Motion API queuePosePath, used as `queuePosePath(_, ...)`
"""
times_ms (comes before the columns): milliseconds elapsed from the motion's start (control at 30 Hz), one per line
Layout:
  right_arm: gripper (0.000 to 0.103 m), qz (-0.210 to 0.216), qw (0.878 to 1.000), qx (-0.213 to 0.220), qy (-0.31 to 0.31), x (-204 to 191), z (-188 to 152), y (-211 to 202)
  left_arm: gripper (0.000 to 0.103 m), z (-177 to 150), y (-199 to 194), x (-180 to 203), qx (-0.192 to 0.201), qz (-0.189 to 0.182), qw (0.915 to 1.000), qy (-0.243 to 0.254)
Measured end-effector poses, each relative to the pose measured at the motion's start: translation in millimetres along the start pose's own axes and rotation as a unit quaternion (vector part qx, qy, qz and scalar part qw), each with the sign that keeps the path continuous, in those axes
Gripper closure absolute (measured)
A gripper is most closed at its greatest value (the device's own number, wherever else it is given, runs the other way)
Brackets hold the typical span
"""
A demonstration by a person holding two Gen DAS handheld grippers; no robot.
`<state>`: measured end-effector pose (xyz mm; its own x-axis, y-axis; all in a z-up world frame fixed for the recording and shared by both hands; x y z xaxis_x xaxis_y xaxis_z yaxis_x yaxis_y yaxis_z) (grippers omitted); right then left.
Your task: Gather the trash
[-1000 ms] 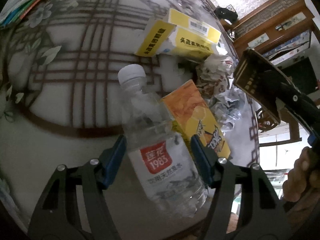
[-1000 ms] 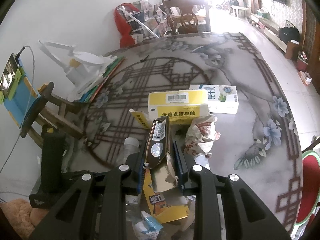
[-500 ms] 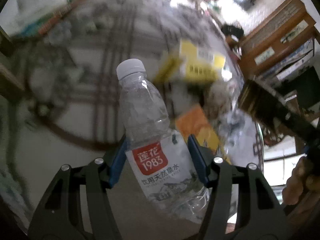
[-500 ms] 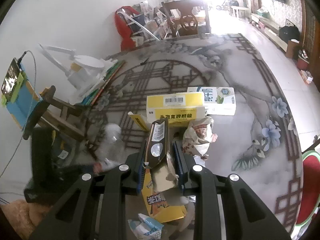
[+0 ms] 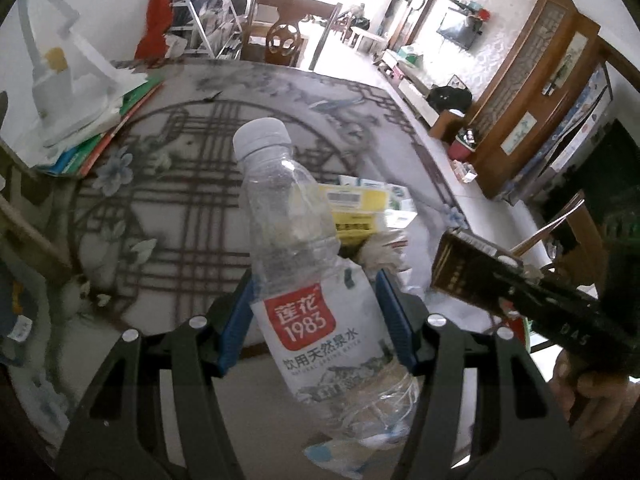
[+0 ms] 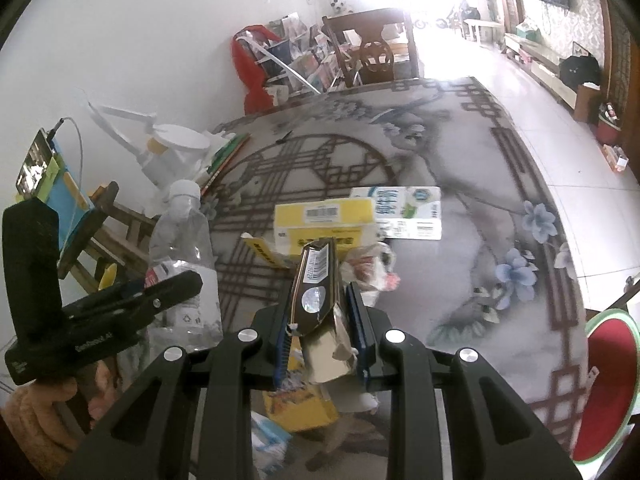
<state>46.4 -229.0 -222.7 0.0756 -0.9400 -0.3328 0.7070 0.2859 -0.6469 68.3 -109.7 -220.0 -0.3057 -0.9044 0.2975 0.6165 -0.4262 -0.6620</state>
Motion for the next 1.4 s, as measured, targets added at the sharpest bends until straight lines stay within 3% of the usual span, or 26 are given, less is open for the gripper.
queuePosePath(300,0.079,-0.012,1.000,-0.005,0.002,63.6,-6.0,-37.3,0.045,-13.9,8.7,69.7,0.000,-0.013,0.9999,-0.002)
queuePosePath(800,0.079,-0.078,0.994,0.021,0.080,202.5,-36.2,-118.3,0.045,-38.1,41.2,227.8,-0.023,-0.083,0.9933,0.077)
queuePosePath(1000,0.079,-0.126,0.983,0.040,0.129,265.2,-56.4,-161.1,0.046,-62.5,56.9,298.0,-0.049,-0.130,0.9827,0.123)
queuePosePath(1133,0.079,-0.158,0.973,0.052,0.161,303.9,-69.8,-189.9,0.045,-86.0,68.2,346.0,-0.077,-0.167,0.9704,0.157)
queuePosePath(1300,0.078,-0.179,0.964,0.061,0.186,331.4,-77.8,-209.8,0.045,-103.4,81.6,383.0,-0.096,-0.188,0.9586,0.191)
queuePosePath(1333,0.076,-0.179,0.964,0.062,0.187,335.4,-77.4,-211.7,0.045,-107.9,85.4,391.0,-0.105,-0.194,0.9552,0.198)
queuePosePath(1367,0.072,-0.178,0.964,0.064,0.189,337.7,-77.4,-213.0,0.039,-108.8,87.5,393.7,-0.106,-0.193,0.9543,0.202)
queuePosePath(1400,0.059,-0.176,0.963,0.064,0.191,338.1,-77.3,-212.4,0.034,-109.4,89.7,395.9,-0.105,-0.191,0.9541,0.206)
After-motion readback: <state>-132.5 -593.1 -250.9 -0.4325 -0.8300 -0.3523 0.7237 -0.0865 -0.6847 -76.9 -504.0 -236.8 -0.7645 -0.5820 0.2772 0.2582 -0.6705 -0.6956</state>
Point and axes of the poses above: each gripper's, at about its wrist camera, not at the fingertips, and y roughly the way its jaws point, x to its right, z to its top, the point moved 10 cm from there along y, roughly the way its jaws point, and after that the axes turned 8 degrees about x, right-handed, at the moved point
